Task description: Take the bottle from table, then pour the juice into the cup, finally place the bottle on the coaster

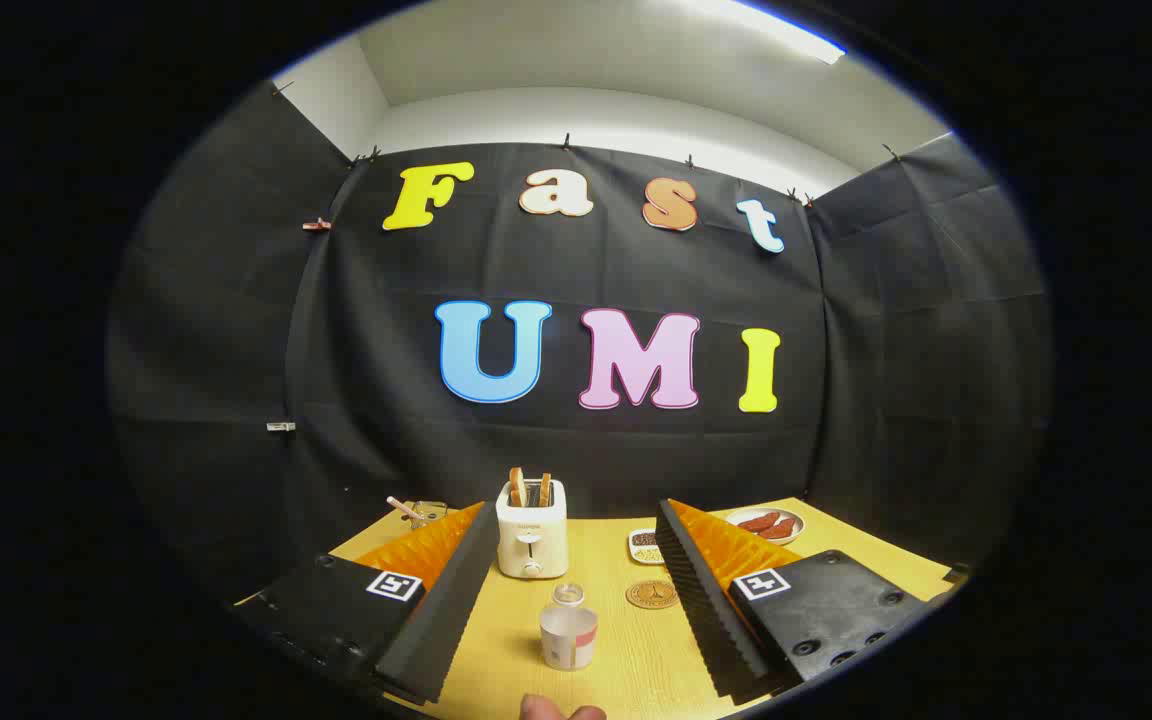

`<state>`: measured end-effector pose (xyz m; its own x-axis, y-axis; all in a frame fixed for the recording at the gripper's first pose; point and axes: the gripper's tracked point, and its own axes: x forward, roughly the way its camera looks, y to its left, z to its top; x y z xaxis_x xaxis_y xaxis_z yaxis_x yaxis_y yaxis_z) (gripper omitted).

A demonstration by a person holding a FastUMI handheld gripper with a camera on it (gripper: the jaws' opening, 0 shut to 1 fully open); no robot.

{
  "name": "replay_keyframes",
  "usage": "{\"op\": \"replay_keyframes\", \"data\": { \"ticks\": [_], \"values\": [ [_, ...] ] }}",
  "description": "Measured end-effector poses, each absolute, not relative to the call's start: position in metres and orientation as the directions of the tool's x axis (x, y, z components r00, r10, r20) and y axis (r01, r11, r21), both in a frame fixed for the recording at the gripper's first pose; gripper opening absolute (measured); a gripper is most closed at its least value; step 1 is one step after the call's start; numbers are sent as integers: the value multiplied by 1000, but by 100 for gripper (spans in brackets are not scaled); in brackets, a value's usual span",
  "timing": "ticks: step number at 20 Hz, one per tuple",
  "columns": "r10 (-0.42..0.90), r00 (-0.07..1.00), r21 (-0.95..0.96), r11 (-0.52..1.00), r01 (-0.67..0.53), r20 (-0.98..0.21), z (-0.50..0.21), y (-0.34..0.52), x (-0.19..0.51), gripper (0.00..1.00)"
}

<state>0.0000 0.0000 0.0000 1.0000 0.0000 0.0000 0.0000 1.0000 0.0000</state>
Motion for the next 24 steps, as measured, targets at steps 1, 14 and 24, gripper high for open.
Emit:
{"op": "replay_keyframes", "data": {
  "ticks": [1,14,24],
  "values": [
    [-1,1000,-1,1000,1,-1,-1,0,-1,97],
    [-16,999,34,999,18,-46,-31,0,12,97],
    [-69,995,32,997,71,-77,-99,-1,16,97]
  ]
}}
